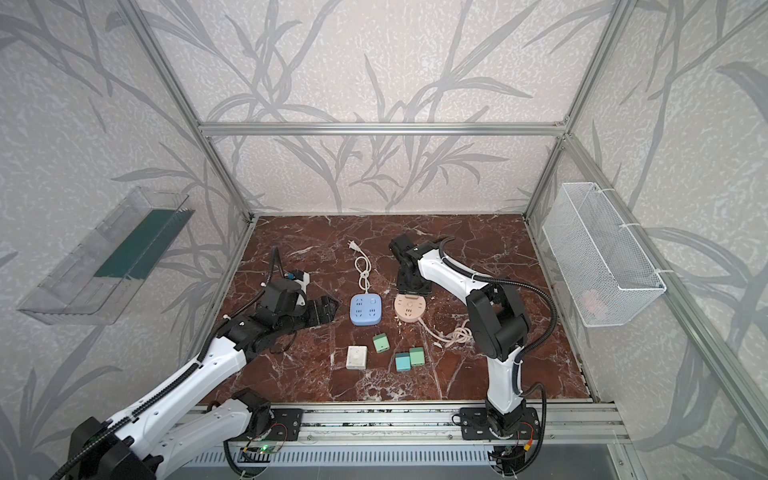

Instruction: Insert the plug

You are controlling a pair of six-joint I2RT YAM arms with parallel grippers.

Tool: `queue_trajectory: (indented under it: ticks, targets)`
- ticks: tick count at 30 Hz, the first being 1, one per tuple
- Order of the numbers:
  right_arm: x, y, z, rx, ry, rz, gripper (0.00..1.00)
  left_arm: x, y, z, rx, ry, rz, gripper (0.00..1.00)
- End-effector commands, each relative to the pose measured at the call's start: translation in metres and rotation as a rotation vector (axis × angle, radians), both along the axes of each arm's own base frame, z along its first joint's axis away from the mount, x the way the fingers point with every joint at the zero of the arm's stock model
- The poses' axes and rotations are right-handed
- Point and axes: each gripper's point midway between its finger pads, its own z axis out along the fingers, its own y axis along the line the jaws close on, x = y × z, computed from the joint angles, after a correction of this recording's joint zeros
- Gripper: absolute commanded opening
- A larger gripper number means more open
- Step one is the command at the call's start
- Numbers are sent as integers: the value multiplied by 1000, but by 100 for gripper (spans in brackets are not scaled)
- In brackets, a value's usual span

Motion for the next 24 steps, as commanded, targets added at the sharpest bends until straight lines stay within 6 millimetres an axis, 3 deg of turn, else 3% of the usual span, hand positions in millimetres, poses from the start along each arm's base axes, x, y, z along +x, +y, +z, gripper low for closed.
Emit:
queue_trajectory:
  ticks: [1,11,24]
  targets:
    - [-20,-15,-20,-98,58,68,0,-2,4,6,8,-38,6,98]
    - [-39,-23,-42,-122,95,64,0,-4,-3,4,-23,-30,-24,97]
    - [-46,-29,-76,-194,190,83,0,-4,-4,4,-32,-38,-31,98]
